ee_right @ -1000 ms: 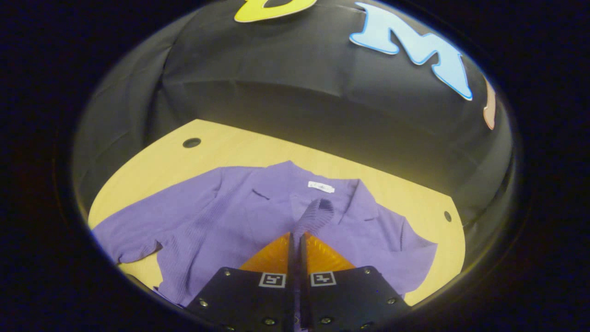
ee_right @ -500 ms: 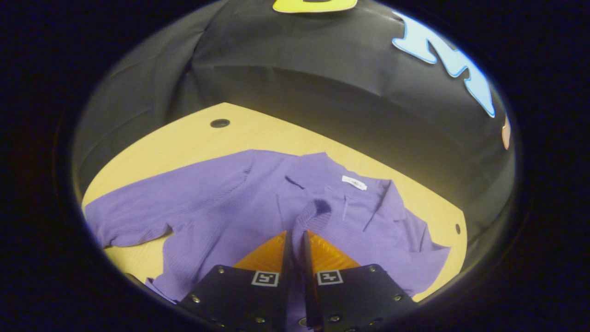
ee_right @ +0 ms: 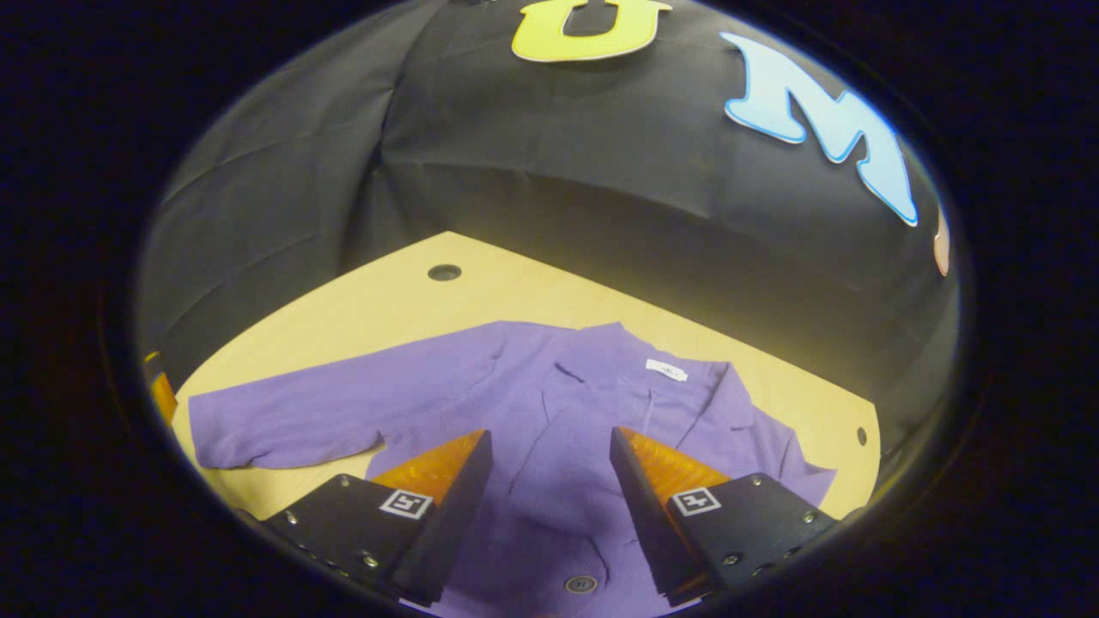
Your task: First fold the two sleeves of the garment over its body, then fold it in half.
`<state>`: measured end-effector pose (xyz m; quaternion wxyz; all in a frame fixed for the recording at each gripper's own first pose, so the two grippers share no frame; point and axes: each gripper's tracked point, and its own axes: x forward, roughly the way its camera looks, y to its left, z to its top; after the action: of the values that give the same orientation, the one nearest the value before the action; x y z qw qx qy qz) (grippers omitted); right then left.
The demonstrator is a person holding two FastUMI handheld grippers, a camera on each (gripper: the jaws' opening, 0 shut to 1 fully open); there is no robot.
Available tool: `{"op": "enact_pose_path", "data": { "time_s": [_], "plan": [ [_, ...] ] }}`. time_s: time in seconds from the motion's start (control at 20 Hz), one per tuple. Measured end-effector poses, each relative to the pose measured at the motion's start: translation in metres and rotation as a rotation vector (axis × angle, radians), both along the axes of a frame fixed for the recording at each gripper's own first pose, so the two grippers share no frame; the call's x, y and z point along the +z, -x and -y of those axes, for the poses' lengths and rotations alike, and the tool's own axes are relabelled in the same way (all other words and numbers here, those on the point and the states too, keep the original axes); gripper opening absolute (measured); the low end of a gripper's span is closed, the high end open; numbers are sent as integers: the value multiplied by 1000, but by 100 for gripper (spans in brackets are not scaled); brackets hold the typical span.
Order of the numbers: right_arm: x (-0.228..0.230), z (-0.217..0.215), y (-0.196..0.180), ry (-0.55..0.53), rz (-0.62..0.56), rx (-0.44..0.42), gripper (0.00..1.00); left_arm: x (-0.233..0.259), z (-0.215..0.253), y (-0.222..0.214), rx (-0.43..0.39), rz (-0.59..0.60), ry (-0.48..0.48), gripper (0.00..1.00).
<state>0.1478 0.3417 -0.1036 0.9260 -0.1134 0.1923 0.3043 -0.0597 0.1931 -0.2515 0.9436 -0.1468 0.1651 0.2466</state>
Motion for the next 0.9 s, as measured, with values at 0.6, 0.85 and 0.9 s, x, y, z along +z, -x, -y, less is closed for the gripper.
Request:
{"op": "enact_pose_path", "data": {
  "time_s": [0.6, 0.85, 0.9],
  "plan": [
    [54, 75, 58, -113, 79, -18, 86, -54, -54, 56, 286, -140, 48, 96],
    [58, 98, 81, -128, 69, -19, 86, -97, -80, 86, 408, -225, 125, 95],
    [58, 102, 84, -132, 65, -21, 84, -105, -81, 91, 419, -234, 141, 97]
  ]
}}
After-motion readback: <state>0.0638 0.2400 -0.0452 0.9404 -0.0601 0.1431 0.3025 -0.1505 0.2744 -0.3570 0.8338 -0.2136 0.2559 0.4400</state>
